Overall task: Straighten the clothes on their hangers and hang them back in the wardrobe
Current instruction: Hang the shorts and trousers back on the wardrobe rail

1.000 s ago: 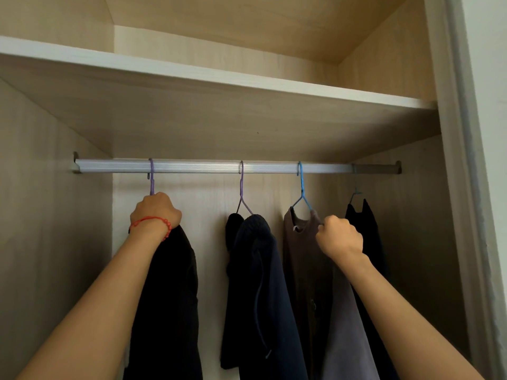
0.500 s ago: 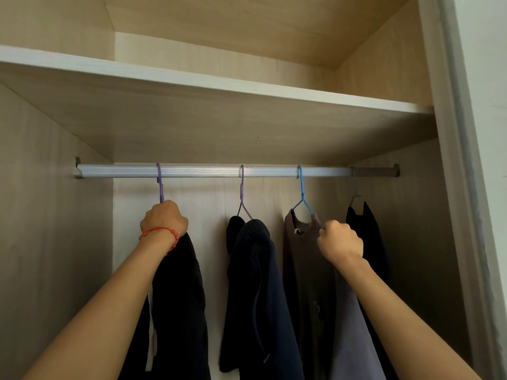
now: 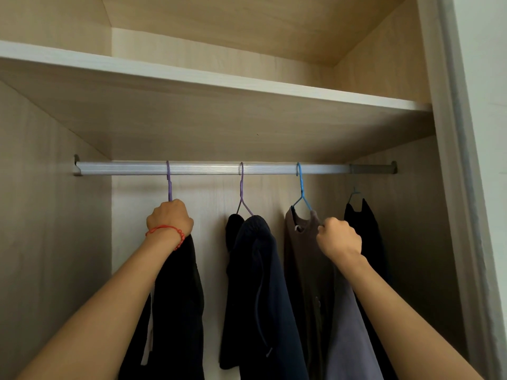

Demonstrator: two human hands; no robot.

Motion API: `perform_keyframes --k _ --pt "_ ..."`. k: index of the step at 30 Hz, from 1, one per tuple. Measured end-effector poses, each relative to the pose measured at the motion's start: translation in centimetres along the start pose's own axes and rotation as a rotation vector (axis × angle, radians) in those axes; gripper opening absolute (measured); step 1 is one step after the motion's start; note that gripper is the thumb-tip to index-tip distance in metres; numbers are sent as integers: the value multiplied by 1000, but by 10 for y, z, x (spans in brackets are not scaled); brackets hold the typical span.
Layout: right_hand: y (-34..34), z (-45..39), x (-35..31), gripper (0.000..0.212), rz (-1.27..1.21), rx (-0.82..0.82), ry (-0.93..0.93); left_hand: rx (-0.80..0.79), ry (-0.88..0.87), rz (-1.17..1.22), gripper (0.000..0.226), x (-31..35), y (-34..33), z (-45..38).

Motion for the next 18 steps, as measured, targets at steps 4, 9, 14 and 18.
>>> perform_keyframes --k 4,9,14,18 --pt "0 0 4 26 -18 -8 16 15 10 -3 26 -3 1 0" --pt "13 3 8 28 -50 29 68 7 26 19 23 -1 -2 0" --pt "39 11 15 26 -90 113 114 17 58 70 24 -1 -4 3" --pt "65 21 25 24 -140 262 172 38 70 117 22 -2 -3 8"
Point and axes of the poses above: each hand's wrist, its own z-axis away from the middle knuckle, its own y-axis out of the back of the hand, x = y × z, the point moved 7 cm from there along -z, towards the middle knuckle, and after that the axes turned 1 degree about x, right-handed, at the moved point
